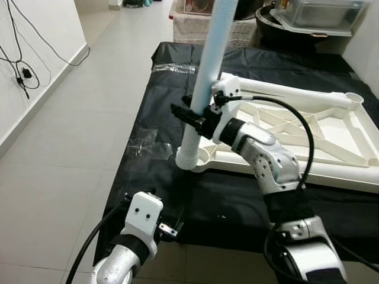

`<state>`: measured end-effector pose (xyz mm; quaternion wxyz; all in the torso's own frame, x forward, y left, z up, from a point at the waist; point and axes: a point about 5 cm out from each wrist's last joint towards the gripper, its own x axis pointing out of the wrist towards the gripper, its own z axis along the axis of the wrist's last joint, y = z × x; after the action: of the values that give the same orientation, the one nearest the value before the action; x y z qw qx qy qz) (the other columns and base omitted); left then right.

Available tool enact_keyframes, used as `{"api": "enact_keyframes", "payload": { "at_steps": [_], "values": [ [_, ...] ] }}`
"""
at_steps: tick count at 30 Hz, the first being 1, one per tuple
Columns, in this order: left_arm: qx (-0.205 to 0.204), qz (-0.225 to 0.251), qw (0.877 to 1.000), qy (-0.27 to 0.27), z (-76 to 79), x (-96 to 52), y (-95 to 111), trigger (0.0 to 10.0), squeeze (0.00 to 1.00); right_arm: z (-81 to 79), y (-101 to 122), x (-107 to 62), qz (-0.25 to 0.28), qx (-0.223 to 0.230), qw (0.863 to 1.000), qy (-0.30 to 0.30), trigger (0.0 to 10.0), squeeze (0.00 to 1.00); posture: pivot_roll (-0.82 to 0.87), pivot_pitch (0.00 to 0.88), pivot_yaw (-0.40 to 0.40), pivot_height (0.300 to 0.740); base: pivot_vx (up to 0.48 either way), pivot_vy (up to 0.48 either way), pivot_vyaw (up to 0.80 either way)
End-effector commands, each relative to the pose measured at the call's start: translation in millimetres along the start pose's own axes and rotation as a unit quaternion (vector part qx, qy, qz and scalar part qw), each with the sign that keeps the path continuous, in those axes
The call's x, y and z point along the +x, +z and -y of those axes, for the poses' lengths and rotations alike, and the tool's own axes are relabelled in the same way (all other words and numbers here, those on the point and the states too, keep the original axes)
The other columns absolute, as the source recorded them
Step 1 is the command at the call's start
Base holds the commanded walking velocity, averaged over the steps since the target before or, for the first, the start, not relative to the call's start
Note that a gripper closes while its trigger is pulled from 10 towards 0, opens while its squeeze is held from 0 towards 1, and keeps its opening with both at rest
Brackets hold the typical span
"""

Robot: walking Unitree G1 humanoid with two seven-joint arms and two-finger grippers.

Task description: Building children table

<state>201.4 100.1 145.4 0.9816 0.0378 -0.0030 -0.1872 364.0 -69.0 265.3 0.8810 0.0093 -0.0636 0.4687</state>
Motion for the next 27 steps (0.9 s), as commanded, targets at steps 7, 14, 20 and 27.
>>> {"api": "enact_keyframes", "payload": {
  "at_steps": [7, 14, 20, 27],
  "values": [
    [-0.003, 0.001, 1.0, 0.0, 2.7, -3.4, 2.2, 10.0, 0.0, 27.6, 4.1, 3.7, 0.007, 0.035, 0.995, -0.098, 10.0, 0.0, 0.06, 0.191, -0.08, 0.74, 0.0, 0.0, 0.0],
    [0.015, 0.015, 0.999, 0.034, -12.2, 8.0, 14.9, 10.0, 1.0, 11.9, 22.6, 0.4, 0.074, 0.074, 0.991, -0.08, 10.0, 0.0, 0.06, 0.168, -0.08, 0.74, 0.0, 0.0, 0.0],
    [0.071, 0.036, 0.995, 0.055, -33.3, 29.1, 33.0, 10.0, 1.0, -22.3, 11.0, -0.8, 0.077, 0.099, 0.992, -0.024, 10.0, 0.0, 0.06, 0.138, -0.074, 0.74, 0.0, 0.0, 0.0],
    [0.082, 0.006, 0.997, -0.005, -32.5, 49.9, 27.0, 10.0, 0.0, -50.9, -2.6, -0.5, 0.055, 0.12, 0.991, 0.024, 10.0, 0.0, 0.06, 0.087, -0.055, 0.74, 0.0, 0.0, 0.0]
  ]
}}
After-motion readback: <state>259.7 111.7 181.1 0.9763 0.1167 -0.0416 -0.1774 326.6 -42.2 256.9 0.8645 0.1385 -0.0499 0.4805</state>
